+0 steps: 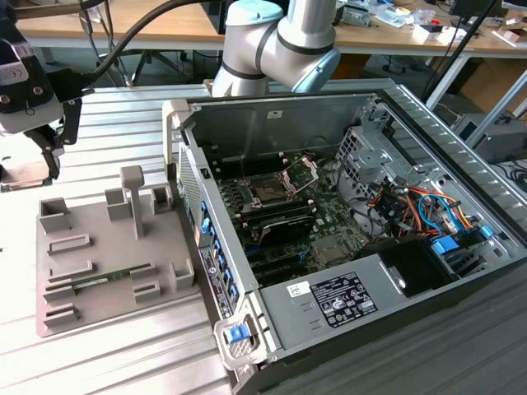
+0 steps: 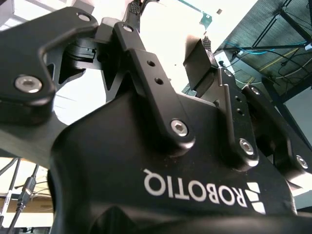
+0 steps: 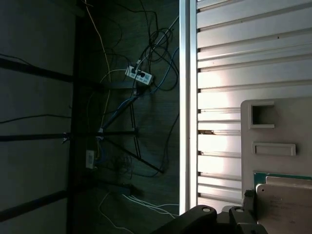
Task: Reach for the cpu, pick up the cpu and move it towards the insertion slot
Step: 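Pick up the cpu and move it towards the insertion slot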
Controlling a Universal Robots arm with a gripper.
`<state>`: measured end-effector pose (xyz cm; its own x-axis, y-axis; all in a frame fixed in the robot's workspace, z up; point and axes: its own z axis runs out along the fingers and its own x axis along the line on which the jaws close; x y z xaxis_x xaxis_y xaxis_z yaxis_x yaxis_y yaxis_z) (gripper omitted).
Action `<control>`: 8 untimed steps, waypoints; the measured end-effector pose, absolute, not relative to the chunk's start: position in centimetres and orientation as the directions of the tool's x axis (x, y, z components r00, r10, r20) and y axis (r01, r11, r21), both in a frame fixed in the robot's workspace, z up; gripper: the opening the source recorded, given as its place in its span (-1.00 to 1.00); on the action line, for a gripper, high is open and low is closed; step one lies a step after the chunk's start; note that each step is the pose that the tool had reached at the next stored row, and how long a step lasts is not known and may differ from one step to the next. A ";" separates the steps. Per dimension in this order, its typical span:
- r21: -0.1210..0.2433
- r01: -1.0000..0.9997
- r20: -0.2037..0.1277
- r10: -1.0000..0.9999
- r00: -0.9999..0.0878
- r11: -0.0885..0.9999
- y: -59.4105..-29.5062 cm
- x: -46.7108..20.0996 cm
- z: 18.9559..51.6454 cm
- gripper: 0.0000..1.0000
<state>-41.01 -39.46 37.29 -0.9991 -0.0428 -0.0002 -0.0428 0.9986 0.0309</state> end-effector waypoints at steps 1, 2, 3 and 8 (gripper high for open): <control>0.031 -0.043 0.000 -0.043 -0.999 0.999 -39.5 -41.0 37.3 0.09; 0.031 -0.043 0.000 -0.043 -0.999 0.999 -39.5 -41.0 37.4 0.09; 0.031 -0.043 0.000 -0.043 -0.999 0.999 -39.5 -41.0 37.7 0.09; 0.031 -0.043 0.000 -0.043 -0.999 0.999 -39.5 -41.0 39.6 0.09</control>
<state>-41.02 -39.46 39.56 -0.9991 -0.0428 -0.0002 -0.0428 0.9986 0.0309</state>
